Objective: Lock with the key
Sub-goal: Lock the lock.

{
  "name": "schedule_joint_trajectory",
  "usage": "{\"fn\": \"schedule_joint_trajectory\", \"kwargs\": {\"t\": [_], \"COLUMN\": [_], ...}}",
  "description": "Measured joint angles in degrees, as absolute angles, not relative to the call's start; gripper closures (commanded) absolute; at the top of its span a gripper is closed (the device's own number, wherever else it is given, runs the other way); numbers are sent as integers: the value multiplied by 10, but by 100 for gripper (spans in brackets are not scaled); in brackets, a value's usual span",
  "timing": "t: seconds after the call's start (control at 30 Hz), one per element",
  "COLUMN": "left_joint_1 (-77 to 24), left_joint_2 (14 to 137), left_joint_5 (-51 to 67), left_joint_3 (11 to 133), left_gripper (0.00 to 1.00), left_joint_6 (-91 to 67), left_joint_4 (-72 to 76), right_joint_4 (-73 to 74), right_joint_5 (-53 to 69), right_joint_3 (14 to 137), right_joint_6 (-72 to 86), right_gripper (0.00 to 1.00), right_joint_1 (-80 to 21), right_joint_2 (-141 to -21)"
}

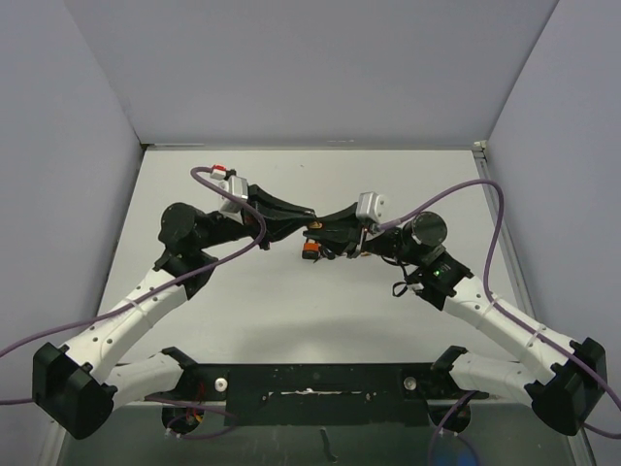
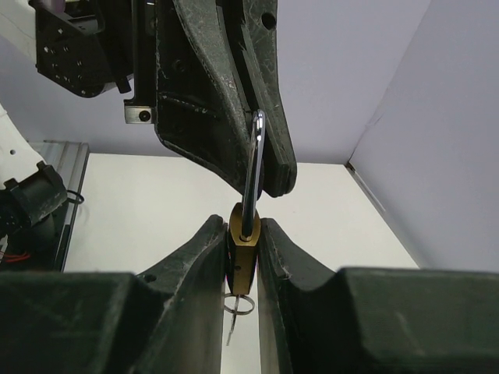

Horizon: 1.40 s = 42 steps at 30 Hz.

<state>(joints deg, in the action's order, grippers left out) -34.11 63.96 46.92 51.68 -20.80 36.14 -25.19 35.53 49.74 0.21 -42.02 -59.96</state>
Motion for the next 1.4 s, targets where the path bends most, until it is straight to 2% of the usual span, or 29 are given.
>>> {"fn": "schedule_joint_trajectory", "kwargs": {"t": [0.3, 0.43, 0.53, 0.6, 0.67, 0.73, 0.87, 0.93, 1.03, 1.07, 1.1, 1.4], "left_joint_1": [-341, -341, -345, -345, -345, -341, -316, -299, -282, -280, -280, -276], "left_joint_2": [649, 654, 658, 662, 660, 657, 649, 640, 625, 620, 617, 619], "left_joint_5": [449, 434, 427, 417, 411, 408, 405, 403, 400, 400, 400, 444], "left_joint_3": [496, 496, 504, 514, 516, 516, 516, 516, 516, 516, 516, 512], "left_gripper": [100, 100, 100, 100, 100, 100, 100, 100, 100, 100, 100, 100], "left_joint_6": [-235, -239, -243, -244, -244, -244, -250, -256, -272, -280, -284, -316], "left_joint_4": [399, 390, 355, 333, 311, 285, 254, 247, 246, 246, 247, 249], "right_joint_4": [-226, -201, -176, -154, -146, -152, -168, -159, -142, -142, -142, -210], "right_joint_5": [337, 316, 300, 290, 274, 260, 227, 207, 183, 178, 174, 156], "right_joint_3": [497, 497, 501, 501, 500, 487, 414, 383, 364, 362, 361, 352], "right_joint_6": [2, 3, 4, 8, 18, 35, 65, 73, 79, 80, 80, 88], "right_gripper": [98, 64, 46, 38, 22, 16, 16, 20, 36, 47, 51, 47], "right_joint_1": [-420, -420, -424, -425, -428, -429, -432, -432, -432, -432, -433, -447], "right_joint_2": [-600, -597, -587, -577, -568, -554, -498, -477, -466, -467, -467, -509]}}
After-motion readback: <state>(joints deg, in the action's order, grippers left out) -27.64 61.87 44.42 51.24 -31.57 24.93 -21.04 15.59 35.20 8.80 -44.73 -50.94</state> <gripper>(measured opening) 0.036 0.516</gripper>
